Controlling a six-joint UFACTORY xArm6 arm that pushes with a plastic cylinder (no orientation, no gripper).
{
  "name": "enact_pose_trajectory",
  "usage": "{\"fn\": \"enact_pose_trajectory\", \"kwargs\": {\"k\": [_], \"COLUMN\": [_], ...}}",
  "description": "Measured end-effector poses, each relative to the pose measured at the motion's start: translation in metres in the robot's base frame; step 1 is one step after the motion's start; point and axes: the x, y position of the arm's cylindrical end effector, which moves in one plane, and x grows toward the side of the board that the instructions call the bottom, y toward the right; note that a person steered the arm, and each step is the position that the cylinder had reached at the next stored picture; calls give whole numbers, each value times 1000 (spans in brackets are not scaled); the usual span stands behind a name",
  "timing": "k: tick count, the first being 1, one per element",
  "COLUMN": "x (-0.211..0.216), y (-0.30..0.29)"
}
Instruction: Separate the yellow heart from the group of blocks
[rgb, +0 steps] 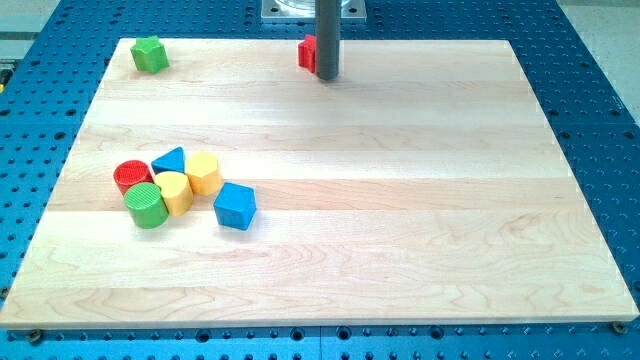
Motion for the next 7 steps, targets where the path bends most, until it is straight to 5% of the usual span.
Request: {"fn": "enact_pose_trajectory", "kwargs": {"k": [5,7], "x": [4,48], "y": [20,-22]}}
